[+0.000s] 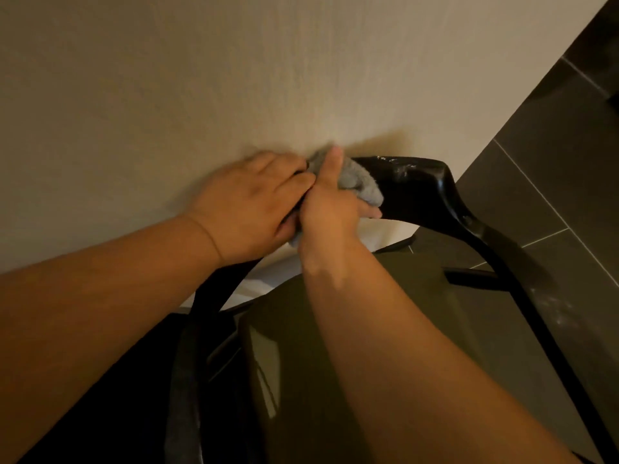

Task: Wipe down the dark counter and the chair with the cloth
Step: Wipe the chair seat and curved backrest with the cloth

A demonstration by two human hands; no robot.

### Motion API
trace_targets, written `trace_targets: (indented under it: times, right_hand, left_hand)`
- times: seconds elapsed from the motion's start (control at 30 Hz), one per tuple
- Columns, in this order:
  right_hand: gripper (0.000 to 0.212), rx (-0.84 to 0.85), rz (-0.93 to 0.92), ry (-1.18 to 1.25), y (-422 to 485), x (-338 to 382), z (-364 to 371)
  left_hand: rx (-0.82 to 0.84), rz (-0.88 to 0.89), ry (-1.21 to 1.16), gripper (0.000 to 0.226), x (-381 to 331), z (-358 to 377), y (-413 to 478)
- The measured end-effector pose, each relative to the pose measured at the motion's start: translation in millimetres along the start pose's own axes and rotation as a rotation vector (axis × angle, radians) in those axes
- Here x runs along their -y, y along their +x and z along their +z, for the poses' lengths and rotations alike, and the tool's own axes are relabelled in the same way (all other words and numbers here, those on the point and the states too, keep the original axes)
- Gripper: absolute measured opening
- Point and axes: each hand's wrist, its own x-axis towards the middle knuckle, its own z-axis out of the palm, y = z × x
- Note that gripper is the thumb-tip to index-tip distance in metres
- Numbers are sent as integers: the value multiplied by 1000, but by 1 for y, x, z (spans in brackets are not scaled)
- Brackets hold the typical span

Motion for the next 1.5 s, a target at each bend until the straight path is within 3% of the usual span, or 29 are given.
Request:
trace_targets:
  times: [0.1,0.3,0.37,0.57,0.73,1.03,1.17,1.27,1.37,1.5]
  right_hand:
    - [132,86,-19,-59,0,1,1]
    - [129,-58,-58,36,31,18,-25]
    - [132,-102,50,148,28,21,-23]
    - [139,-22,154,30,17,34,-17]
    - [121,-143,-37,67,37,30,-41]
    - [132,-98,137,117,19,31,-8]
    - [119,-128,24,71,36,36,-43]
    - [100,-155,42,289,38,45,-61]
    - [119,-263,229,392,38,62,-45]
    - [122,-219,178,277,40,51,-31]
  left_hand:
    - [70,89,57,63,0,3,0]
    - [191,113,73,92,0,-3,1]
    - [198,127,91,94,2,-4,0]
    - [199,166,110,95,3,-7,7]
    - [195,185,140,96,3,-9,8]
    - [224,161,77,100,3,-9,6]
    - [242,183,117,100,4,-9,8]
    - [236,192,130,100,4,-8,7]
    - [228,191,113,99,2,-9,7]
    - [227,196,104,97,3,-7,6]
